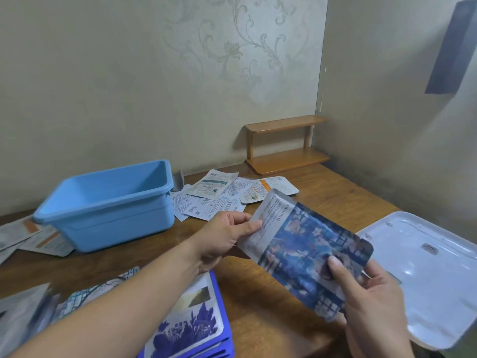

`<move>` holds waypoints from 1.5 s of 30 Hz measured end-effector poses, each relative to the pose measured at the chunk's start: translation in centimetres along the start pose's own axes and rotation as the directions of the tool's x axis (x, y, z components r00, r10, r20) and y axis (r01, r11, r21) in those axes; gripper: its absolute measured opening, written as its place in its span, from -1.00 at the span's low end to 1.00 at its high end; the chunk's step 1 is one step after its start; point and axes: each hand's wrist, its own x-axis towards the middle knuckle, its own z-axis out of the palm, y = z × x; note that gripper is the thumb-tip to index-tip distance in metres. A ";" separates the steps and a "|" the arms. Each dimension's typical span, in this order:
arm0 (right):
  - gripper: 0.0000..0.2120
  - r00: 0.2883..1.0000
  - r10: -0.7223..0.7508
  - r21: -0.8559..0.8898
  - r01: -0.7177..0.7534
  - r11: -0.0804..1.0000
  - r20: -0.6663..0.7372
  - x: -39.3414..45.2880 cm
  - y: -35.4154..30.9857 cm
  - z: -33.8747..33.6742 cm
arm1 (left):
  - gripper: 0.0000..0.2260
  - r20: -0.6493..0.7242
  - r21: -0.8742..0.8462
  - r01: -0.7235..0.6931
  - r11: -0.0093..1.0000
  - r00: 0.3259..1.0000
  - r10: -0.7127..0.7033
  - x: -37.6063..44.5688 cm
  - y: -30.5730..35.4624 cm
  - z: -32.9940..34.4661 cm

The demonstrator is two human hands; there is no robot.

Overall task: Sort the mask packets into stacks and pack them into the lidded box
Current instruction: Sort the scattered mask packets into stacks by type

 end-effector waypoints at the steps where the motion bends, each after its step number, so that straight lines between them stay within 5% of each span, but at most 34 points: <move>1: -0.62 1.000 0.028 -0.009 -0.028 1.000 0.007 -0.1 0.2 -0.1 | -0.86 -0.011 0.019 0.001 1.000 1.000 -0.001 0.0 0.0 -0.3; 5: -0.92 0.983 0.139 -0.103 -0.127 0.986 0.118 -0.7 0.6 0.3 | -0.92 -0.052 0.054 -0.036 0.998 0.998 0.038 -0.8 1.1 -1.9; 8: -0.73 0.965 0.143 -0.243 -0.088 0.966 0.221 -0.7 -0.1 1.3 | -0.90 -0.026 0.037 -0.036 0.999 0.999 0.037 -3.0 2.7 -4.4; 12: -0.83 0.854 0.243 -0.437 -0.021 0.899 0.460 1.7 -2.4 6.3 | -0.75 0.023 0.003 -0.001 1.000 1.000 0.001 -8.0 3.9 -8.1; 15: -0.88 0.682 0.415 -0.509 -0.073 0.858 0.602 2.8 -3.5 12.4 | -0.67 -0.113 0.024 0.018 1.000 0.993 -0.015 -12.0 3.4 -10.4; 22: -0.71 0.581 0.423 -0.323 -0.273 0.906 0.695 2.1 1.2 21.4 | -0.71 -0.496 -0.114 -0.086 0.990 0.868 0.019 -18.8 1.1 -13.9; 27: -0.84 0.529 0.416 -0.488 -0.003 0.873 0.740 -0.6 3.2 24.9 | -0.42 -0.672 0.220 -0.063 0.974 0.714 0.198 -25.6 -2.3 -11.9; 31: -0.85 0.441 0.467 -0.611 0.279 0.740 0.767 -2.1 5.4 26.6 | -0.59 -0.711 0.338 0.173 0.925 0.690 0.131 -28.0 -6.1 -8.9; 33: -0.83 0.419 0.469 -0.623 0.414 0.664 0.777 -2.5 6.5 26.9 | -0.64 -0.746 0.473 0.312 0.824 0.639 0.186 -27.9 -7.7 -7.8; 35: -0.81 0.401 0.452 -0.604 0.547 0.579 0.797 -2.7 7.3 27.0 | -0.68 -0.638 0.731 0.369 0.573 0.667 0.385 -27.9 -8.9 -7.4; 38: -0.79 0.396 0.386 -0.546 0.696 0.465 0.833 -3.2 7.9 27.2 | -0.68 -0.464 0.886 0.363 0.290 0.712 0.528 -27.9 -10.5 -7.7; 45: -0.75 0.365 0.318 -0.467 0.811 0.352 0.875 -3.9 8.9 26.8 | -0.68 -0.362 0.904 0.424 0.061 0.679 0.639 -27.6 -10.7 -8.3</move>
